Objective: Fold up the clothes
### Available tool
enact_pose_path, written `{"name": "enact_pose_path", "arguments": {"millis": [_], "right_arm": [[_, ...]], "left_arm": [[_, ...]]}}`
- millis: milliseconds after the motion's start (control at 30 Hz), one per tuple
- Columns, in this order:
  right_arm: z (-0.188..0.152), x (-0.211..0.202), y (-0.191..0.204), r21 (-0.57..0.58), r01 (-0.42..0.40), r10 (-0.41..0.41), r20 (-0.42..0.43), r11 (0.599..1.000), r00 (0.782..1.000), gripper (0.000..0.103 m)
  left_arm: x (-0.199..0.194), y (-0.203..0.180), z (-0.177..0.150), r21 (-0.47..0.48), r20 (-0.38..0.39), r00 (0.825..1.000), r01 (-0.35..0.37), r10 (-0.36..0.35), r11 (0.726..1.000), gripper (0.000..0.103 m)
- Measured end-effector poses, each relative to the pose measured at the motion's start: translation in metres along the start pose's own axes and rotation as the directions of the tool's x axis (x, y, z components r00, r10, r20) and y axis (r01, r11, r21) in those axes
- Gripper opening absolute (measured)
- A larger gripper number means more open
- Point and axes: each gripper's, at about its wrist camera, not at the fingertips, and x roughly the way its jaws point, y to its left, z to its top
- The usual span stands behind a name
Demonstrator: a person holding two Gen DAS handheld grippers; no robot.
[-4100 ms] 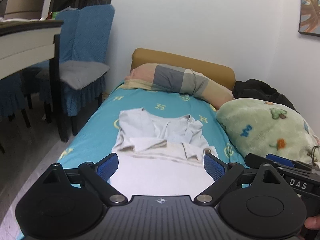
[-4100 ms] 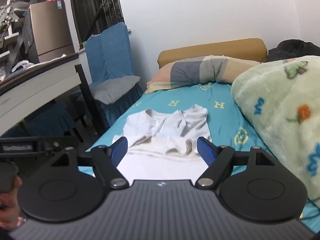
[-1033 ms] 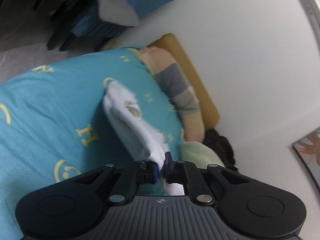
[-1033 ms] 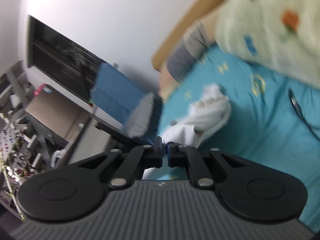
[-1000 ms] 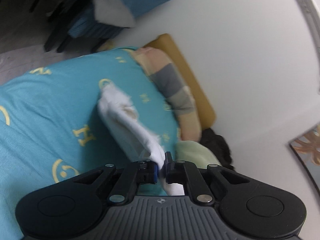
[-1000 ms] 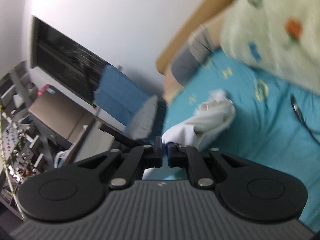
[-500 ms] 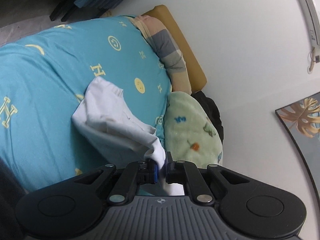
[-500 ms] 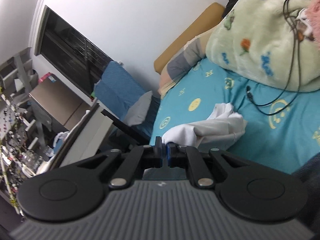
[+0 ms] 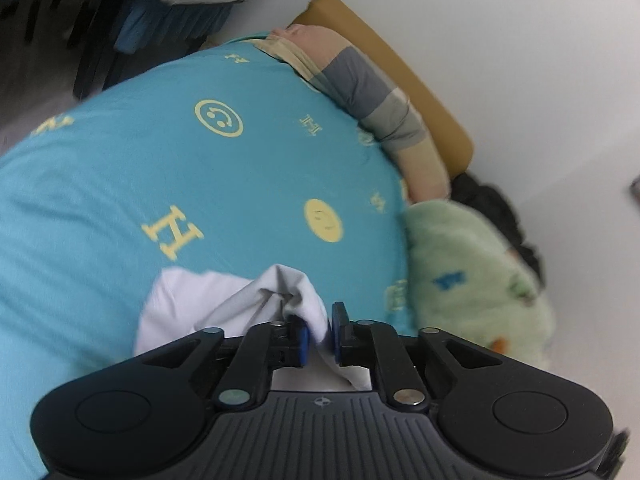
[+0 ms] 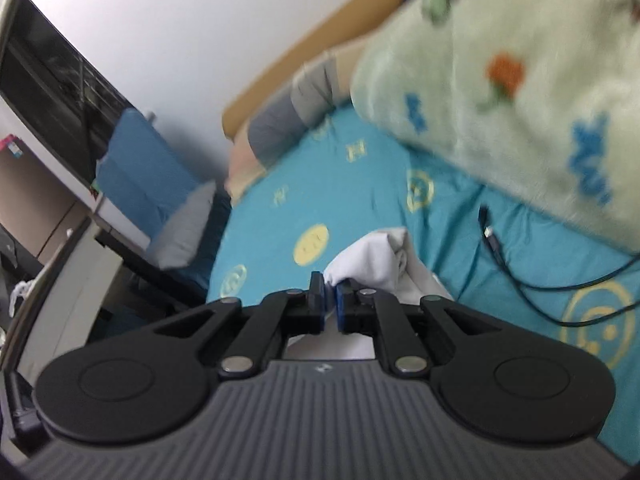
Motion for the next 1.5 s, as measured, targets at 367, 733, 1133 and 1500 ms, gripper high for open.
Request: {"name": "enact_pose_path", "arguments": {"millis": [367,733,1133,1500], "right_arm": [[0.0,-0.006,-0.004,-0.122,-0.046,0.051,0.042,0.991,0.998,0.083],[-0.014,0.046,-0.021,-0.247,0.156,-0.168,-0.03,0.956,0.985,0.014],[-0.015,0.05,-0.009,-0.271,0.186,-0.187,0.024,0.944,0.982,0.011],[-0.023,-0.01,0.002,-0.089,0.12,-0.121,-0.009,0.989,0.993,0.084]], "left_arm": [[-0.002,-0.016,-0.007,0.237,0.056,0.995,-0.088,0.077,0.967,0.088],[0.045,0.0,-0.015,0.28,0.046,0.97,-0.24,0.237,0.93,0.014],[0.035,-0.01,-0.012,0.268,0.138,0.96,-0.274,0.244,0.924,0.005],[-0.017,-0.023,-0.047,0.117,0.042,0.994,-0.107,0.103,0.987,0.072]]}}
